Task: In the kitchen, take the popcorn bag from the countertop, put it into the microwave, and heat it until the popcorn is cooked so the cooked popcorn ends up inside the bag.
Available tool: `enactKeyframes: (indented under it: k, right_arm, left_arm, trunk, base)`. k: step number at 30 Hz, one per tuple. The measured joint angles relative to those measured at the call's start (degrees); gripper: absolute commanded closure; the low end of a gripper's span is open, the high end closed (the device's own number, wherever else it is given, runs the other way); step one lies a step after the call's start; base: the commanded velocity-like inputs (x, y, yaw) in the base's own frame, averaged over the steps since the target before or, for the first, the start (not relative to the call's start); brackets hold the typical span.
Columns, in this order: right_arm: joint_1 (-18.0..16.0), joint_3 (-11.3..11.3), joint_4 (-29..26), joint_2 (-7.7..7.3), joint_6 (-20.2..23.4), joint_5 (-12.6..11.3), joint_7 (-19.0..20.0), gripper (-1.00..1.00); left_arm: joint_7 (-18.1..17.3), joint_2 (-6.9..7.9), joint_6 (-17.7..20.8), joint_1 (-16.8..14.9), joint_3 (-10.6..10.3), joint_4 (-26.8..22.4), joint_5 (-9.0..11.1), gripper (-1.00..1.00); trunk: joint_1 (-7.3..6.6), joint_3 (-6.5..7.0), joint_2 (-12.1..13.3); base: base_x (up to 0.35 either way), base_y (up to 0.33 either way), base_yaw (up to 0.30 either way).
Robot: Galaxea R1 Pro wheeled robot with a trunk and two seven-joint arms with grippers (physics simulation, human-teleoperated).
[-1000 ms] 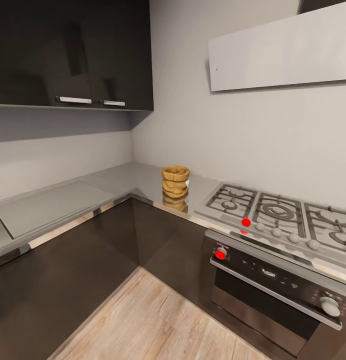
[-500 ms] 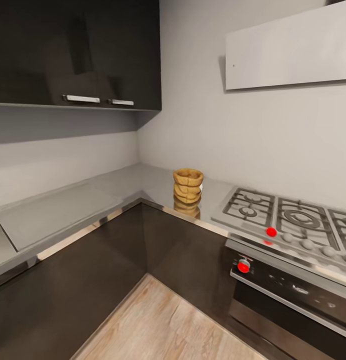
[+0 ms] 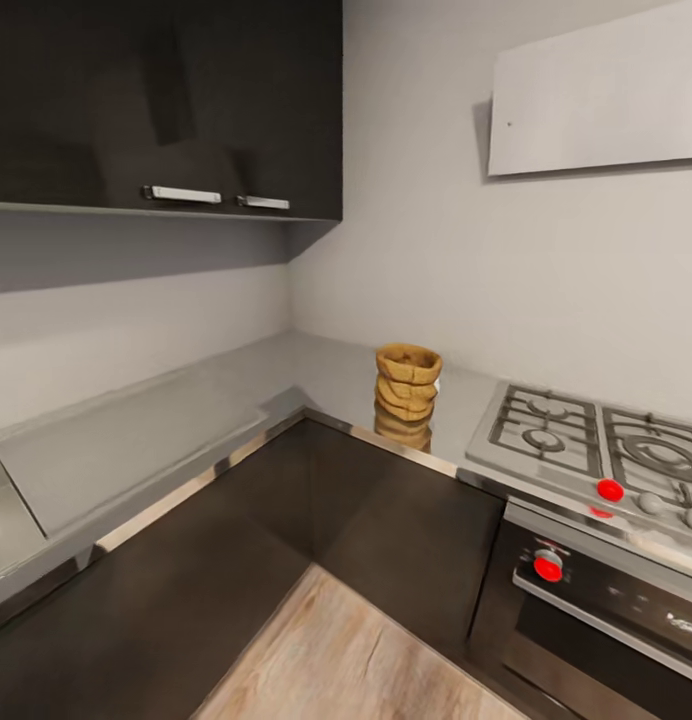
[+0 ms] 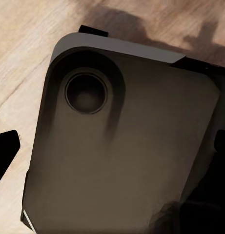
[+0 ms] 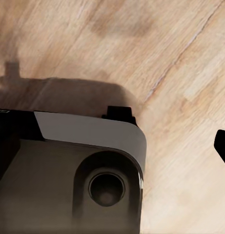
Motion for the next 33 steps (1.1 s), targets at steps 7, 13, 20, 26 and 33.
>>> enactKeyframes:
  k: [7,13,20,26,33]
  right_arm:
    - [0.01,-0.08,0.0,0.3,0.07,-0.08,-0.05,-1.0]
    - [0.01,-0.09,0.0,0.33,0.07,-0.09,-0.09,-1.0]
    - [0.01,-0.08,0.0,0.4,0.07,-0.09,-0.1,-1.0]
    - [0.01,-0.09,0.0,0.42,0.12,-0.09,-0.08,-1.0]
    - [0.01,-0.09,0.0,0.42,0.08,-0.09,-0.08,-1.0]
  left_arm:
    - [0.0,0.0,-0.03,0.0,0.0,-0.01,-0.01,-1.0]
    - [0.0,0.0,-0.03,0.01,0.0,0.0,0.01,-1.0]
    - [0.0,0.0,-0.03,0.01,0.0,0.0,0.07,-1.0]
    - [0.0,0.0,-0.03,0.01,0.0,0.0,0.07,-1.0]
    - [0.0,0.0,-0.03,-0.01,0.02,-0.01,0.14,-1.0]
  trunk:
    - [0.02,0.0,0.0]
    - [0.02,0.0,0.0]
    - [0.02,0.0,0.0]
    - [0.02,0.0,0.0]
    - [0.02,0.0,0.0]
  base:
    - [0.058,0.062,-0.177]
    - [0.001,0.001,-0.24]
    - [0.0,0.0,-0.241]
    - [0.0,0.0,-0.241]
    - [0.0,0.0,-0.241]
